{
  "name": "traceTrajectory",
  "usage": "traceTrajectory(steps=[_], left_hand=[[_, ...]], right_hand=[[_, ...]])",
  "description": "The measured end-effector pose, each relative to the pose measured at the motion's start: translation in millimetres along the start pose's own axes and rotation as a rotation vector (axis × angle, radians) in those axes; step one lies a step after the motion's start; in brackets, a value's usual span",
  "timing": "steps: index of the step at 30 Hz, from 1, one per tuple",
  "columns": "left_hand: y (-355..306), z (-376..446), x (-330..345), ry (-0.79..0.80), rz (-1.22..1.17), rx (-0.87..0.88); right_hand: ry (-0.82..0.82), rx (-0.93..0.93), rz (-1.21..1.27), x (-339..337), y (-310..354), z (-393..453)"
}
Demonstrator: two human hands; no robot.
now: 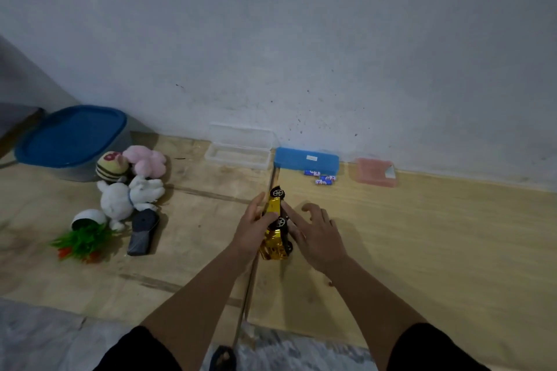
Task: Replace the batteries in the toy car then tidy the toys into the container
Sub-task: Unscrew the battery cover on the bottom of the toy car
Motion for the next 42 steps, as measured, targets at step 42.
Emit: traceTrajectory(steps=[42], left_hand=[[8,3,37,0.304,0.739,0.089]], right_hand=[[0.018,0.210,0.660,-5,-23,-17]])
Point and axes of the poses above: each hand's wrist, its own z-axis towards the middle knuckle, its own x-axis out of the palm, y = z × x, the point moved 6 cm from there along z, towards the middle knuckle, and after that the axes turned 2 degrees about y, right-handed, at the moved point
